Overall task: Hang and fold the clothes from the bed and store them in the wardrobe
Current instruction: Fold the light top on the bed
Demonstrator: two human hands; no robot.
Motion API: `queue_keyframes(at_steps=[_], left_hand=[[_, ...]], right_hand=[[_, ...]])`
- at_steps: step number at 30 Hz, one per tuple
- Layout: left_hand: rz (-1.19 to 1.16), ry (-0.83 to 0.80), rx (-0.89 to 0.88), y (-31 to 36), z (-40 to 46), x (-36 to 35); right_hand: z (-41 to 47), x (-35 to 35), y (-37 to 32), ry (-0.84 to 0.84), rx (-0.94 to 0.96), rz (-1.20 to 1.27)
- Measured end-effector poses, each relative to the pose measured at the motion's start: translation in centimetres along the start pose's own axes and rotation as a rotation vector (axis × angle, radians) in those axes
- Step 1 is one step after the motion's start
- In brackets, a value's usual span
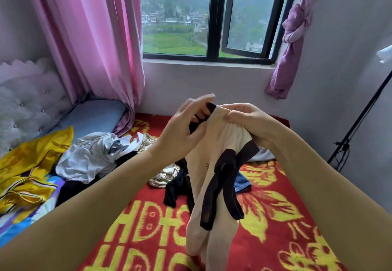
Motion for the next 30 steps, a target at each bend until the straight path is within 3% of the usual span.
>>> queue_keyframes(at_steps=[3, 6, 9, 11, 13, 17, 21, 24, 27, 30], left_hand=[[0.209, -0.002, 0.028, -0.5, 0.7, 0.1], [0.017, -0.197, 0.231, -0.8, 1.6, 0.7], [0.091, -0.202, 0.191, -0.5, 2.3, 1.6], [0.155, -0.246, 0.158, 0.1, 3.4, 1.9], [0.231, -0.311, 0.163, -0.1, 4.5, 2.3], [0.323, -0.403, 0.289, -2.7, 6.0, 3.2], [0.803, -0.456, 0.312, -5.9, 8.6, 5.1], [0.963, -0.342, 0.336, -6.7, 11.7, 7.1], [0.878, -0.127, 0.281, -5.6, 14.5, 9.1], [0.726, -0.002, 0.169, -4.0, 15.6, 11.0]], right_hand=[[-0.4, 0.5, -0.5, -0.075, 0.033, -0.026], [-0.9, 0.7, -1.4, -0.139, 0.084, -0.068], [-1.3, 2.1, -1.8, -0.141, 0.035, -0.165], [-1.5, 2.8, -1.3, -0.104, -0.037, -0.379], [-1.3, 3.3, 0.0, -0.007, -0.105, -0.57], [0.8, 3.8, 2.6, 0.357, -0.189, -0.675], [5.6, 4.2, 3.6, 0.518, -0.202, -0.848], [8.8, 4.8, 2.5, 0.648, -0.166, -0.882], [10.9, 5.6, -0.8, 0.817, -0.048, -0.813], [11.5, 6.3, -4.1, 0.873, 0.092, -0.768]])
Point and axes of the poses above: each hand's wrist, its own z-axis towards the middle knuckle, its own x-axis out of the back of the hand, y = z × x, the point moved 1 cm from there along z, towards the middle knuckle, and after that the axes turned 14 degrees about -z, right-handed, at the moved point
